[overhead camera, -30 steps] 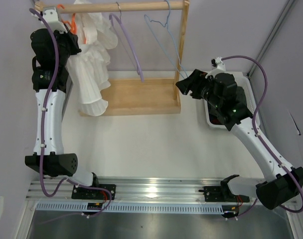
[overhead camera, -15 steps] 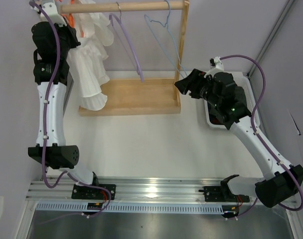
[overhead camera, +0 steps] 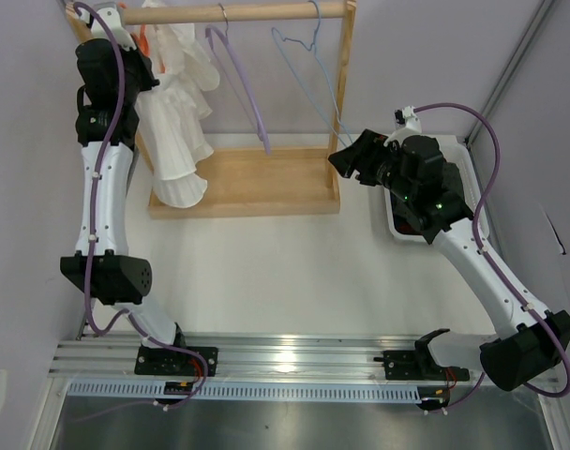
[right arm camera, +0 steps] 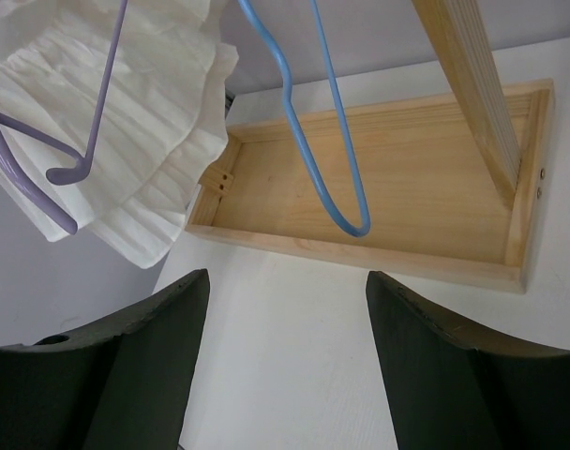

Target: Place the skirt on the hanger

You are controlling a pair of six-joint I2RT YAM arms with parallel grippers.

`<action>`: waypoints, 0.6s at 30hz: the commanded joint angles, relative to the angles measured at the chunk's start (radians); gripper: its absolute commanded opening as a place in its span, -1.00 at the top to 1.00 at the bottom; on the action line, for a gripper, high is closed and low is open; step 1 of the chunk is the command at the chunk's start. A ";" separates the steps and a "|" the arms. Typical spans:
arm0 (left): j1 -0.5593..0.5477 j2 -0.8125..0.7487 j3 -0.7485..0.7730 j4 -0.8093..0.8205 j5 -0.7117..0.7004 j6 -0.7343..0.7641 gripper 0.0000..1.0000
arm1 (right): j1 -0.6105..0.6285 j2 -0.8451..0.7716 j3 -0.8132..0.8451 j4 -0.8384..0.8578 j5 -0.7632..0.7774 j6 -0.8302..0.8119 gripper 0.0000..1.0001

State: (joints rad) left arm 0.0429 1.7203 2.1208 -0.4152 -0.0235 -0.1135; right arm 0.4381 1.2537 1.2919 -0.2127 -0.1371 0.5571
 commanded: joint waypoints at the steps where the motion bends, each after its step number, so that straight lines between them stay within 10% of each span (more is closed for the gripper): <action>1: 0.011 -0.018 0.027 0.064 0.000 -0.008 1.00 | -0.004 -0.023 0.040 0.010 -0.006 -0.005 -0.47; 4: 0.011 -0.037 0.011 0.059 0.002 -0.006 0.92 | -0.002 -0.031 0.029 0.009 -0.002 -0.003 -0.48; 10: 0.011 -0.111 -0.042 0.064 -0.010 -0.009 0.14 | -0.004 -0.036 0.020 -0.001 0.007 -0.002 -0.48; 18: 0.011 -0.227 -0.050 -0.020 0.016 -0.028 -0.07 | -0.012 -0.062 0.003 -0.027 0.028 -0.014 -0.49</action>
State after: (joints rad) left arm 0.0456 1.5902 2.0731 -0.4202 -0.0216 -0.1207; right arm 0.4358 1.2339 1.2903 -0.2359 -0.1226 0.5568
